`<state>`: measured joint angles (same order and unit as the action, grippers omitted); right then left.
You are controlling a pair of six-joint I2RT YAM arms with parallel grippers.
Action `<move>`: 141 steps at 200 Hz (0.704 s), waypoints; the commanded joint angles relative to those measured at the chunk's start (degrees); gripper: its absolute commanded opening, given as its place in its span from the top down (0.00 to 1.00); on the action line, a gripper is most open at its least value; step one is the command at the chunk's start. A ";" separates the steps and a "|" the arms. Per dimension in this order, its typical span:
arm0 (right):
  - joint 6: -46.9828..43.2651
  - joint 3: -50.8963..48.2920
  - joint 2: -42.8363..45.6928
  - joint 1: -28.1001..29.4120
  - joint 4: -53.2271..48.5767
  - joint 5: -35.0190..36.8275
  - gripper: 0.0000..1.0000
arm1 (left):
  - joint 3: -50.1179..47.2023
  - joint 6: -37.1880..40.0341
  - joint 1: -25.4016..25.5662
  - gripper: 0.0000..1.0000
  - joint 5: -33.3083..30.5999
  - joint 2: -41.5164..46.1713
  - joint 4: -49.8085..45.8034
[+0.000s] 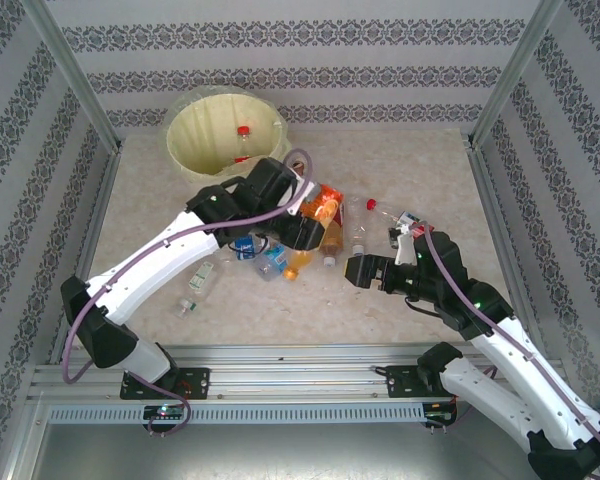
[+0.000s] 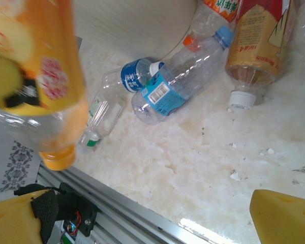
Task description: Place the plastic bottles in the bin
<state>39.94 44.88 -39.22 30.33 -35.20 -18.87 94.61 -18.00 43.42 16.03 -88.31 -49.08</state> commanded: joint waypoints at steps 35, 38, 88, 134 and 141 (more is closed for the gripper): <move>-3.40 3.52 -2.43 -0.57 -0.93 2.53 0.02 | 15.28 -4.20 -6.13 0.43 1.04 -3.53 -7.14; -3.43 3.54 -2.52 -0.64 -0.85 2.50 0.02 | 16.18 -4.46 -6.63 0.43 1.27 -3.81 -7.43; -3.94 3.64 -3.03 -0.73 -0.31 2.64 0.02 | 27.37 -8.97 -16.86 0.46 6.52 -6.62 -7.00; -3.95 3.46 -2.99 -0.77 -1.19 3.57 0.02 | 35.37 -12.46 -25.14 0.45 8.19 -10.04 -6.17; -4.06 3.61 -3.13 -0.80 -1.23 3.37 0.02 | 35.70 -13.69 -26.51 0.45 8.91 -10.51 -5.38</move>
<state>37.12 47.11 -42.19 30.11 -35.57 -17.17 120.25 -25.10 28.21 21.87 -95.29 -57.63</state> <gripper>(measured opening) 0.982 0.550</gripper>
